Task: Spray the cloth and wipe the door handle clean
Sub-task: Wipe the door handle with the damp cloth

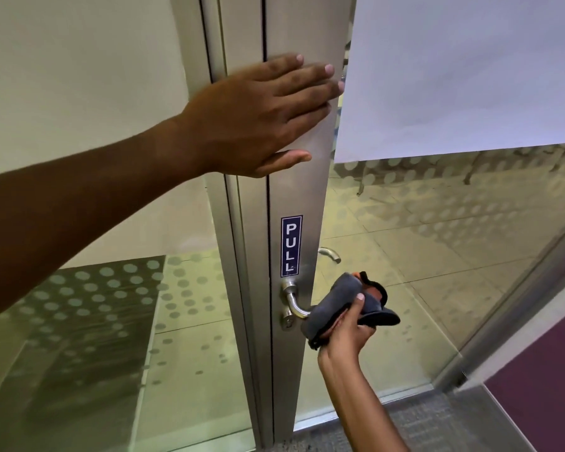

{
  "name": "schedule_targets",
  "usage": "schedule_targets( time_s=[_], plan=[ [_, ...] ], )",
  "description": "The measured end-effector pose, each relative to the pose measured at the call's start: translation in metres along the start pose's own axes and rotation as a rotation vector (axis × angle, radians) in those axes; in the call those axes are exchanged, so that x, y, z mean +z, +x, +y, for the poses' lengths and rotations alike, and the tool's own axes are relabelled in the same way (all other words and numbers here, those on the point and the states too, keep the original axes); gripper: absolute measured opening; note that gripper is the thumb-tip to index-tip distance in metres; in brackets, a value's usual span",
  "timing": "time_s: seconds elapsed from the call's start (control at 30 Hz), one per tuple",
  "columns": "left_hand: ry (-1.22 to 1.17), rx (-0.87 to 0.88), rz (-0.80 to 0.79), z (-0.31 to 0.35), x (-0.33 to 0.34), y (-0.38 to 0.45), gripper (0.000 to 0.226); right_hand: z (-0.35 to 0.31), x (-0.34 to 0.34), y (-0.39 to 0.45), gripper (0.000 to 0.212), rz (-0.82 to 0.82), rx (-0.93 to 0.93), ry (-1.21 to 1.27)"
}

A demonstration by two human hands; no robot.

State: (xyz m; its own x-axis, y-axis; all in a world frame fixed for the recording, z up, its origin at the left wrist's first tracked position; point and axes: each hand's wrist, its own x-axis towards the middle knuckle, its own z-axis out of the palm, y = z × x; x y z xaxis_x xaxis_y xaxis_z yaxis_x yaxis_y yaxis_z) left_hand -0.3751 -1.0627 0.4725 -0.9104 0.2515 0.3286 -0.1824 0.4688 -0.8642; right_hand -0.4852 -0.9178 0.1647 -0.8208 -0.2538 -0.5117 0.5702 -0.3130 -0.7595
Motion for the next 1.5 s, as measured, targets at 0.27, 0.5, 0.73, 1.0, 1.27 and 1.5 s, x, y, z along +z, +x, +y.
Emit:
schedule_targets(
  time_s=[0.27, 0.5, 0.73, 1.0, 1.27, 1.5],
  plan=[
    [-0.018, 0.003, -0.002, 0.000, -0.002, 0.001, 0.075, 0.011, 0.011, -0.032, 0.064, -0.037, 0.200, 0.177],
    [-0.014, 0.015, 0.017, 0.001, -0.004, 0.001, 0.075, 0.021, 0.016, -0.059, 0.058, -0.138, 0.256, 0.311],
    [-0.023, 0.019, 0.047, -0.001, -0.004, 0.001, 0.074, 0.030, 0.033, -0.080, 0.043, -0.226, 0.490, 0.419],
    [-0.031, 0.019, 0.058, 0.000, -0.004, 0.000, 0.075, 0.004, 0.033, -0.067, 0.035, -0.262, 0.765, 0.625],
    [-0.063, 0.019, 0.080, 0.001, -0.004, 0.002, 0.076, -0.053, -0.018, -0.083, 0.035, -0.409, 0.330, 0.444],
    [-0.038, 0.009, 0.106, -0.001, 0.000, -0.001, 0.076, -0.099, -0.022, -0.042, 0.029, -0.236, -0.606, -0.266]
  ],
)
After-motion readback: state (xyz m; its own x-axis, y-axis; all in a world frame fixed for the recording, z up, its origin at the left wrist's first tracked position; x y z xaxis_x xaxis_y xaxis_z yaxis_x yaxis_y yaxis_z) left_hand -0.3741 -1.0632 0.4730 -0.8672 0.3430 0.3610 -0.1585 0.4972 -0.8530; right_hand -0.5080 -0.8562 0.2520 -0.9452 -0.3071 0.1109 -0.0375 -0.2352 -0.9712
